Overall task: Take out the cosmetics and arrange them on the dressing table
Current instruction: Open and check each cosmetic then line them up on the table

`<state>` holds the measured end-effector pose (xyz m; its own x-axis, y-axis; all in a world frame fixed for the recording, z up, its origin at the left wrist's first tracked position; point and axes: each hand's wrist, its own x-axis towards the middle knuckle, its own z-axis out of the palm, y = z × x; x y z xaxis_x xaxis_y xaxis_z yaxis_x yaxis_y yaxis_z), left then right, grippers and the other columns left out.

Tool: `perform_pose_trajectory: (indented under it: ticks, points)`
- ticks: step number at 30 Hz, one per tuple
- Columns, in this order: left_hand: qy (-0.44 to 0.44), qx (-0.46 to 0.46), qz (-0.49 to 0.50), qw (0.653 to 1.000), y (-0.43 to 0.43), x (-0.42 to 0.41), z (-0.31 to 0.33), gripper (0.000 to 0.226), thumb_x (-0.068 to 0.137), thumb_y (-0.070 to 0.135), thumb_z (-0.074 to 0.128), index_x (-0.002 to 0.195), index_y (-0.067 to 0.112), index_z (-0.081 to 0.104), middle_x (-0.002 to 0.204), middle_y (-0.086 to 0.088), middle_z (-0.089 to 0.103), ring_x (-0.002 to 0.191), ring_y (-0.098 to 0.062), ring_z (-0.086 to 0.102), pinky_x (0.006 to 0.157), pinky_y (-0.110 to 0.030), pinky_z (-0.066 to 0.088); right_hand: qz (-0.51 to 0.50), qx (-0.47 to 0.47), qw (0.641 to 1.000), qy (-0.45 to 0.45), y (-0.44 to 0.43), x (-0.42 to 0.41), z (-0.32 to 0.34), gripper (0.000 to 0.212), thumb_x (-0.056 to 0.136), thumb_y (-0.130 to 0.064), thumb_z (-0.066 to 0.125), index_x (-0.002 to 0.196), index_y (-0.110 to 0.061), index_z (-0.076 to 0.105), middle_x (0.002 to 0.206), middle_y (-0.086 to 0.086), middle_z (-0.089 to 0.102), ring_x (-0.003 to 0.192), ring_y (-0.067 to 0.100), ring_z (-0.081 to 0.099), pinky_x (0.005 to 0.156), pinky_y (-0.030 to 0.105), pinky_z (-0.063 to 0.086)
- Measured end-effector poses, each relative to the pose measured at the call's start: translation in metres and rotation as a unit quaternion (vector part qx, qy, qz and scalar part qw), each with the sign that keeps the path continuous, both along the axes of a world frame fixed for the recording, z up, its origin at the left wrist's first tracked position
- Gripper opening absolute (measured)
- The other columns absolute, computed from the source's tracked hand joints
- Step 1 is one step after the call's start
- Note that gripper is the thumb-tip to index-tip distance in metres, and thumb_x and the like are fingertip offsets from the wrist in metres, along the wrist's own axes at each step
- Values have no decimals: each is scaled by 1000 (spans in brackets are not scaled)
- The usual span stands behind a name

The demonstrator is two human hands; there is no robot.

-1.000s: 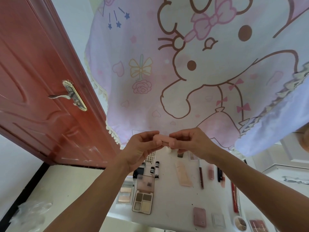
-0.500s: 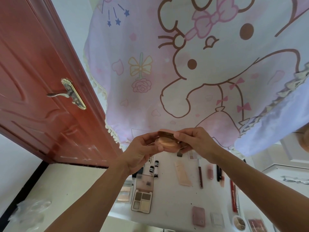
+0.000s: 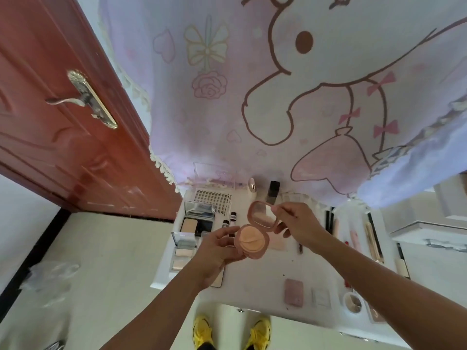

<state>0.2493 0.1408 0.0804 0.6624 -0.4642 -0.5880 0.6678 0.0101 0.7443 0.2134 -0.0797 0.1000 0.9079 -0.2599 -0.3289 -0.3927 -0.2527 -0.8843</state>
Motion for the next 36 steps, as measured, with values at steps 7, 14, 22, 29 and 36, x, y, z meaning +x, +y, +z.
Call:
perform_pose_trajectory:
  ticks: [7, 14, 22, 29, 36]
  points:
    - [128, 65, 91, 985, 0, -50, -76, 36, 83, -22, 47, 110, -1, 56, 84, -17, 67, 79, -28, 62, 75, -35, 54, 36, -21, 994, 97, 13, -17, -84, 18, 100, -23, 55, 90, -21, 70, 78, 6, 73, 64, 14, 69, 56, 26, 53]
    - [160, 169, 102, 967, -6, -69, -110, 36, 78, -13, 55, 114, -7, 57, 76, -14, 57, 70, -23, 46, 71, -36, 42, 105, -67, 985, 116, 27, -13, -124, 15, 99, -24, 55, 100, -21, 69, 81, 4, 72, 70, 13, 70, 62, 28, 57]
    - [140, 234, 99, 957, 3, -71, -109, 33, 89, -2, 53, 123, -3, 50, 68, -9, 53, 51, -18, 45, 55, -28, 46, 135, -68, 981, 121, 42, -8, -135, 21, 99, -25, 56, 109, -14, 70, 85, 10, 73, 74, 17, 70, 62, 30, 58]
    - [103, 262, 54, 958, 15, -65, -105, 13, 86, -2, 56, 99, 0, 60, 78, -11, 58, 63, -25, 55, 68, -34, 54, 105, -51, 982, 147, 41, -6, -134, 23, 97, -26, 57, 112, -13, 69, 88, 9, 74, 78, 20, 72, 66, 34, 59]
    - [24, 306, 14, 952, 15, -47, -82, 14, 86, 0, 50, 93, 3, 63, 70, -11, 60, 59, -22, 55, 55, -30, 45, 83, -49, 981, 167, 26, -7, -125, 24, 94, -28, 64, 111, -12, 67, 93, 2, 69, 83, 22, 72, 66, 34, 57]
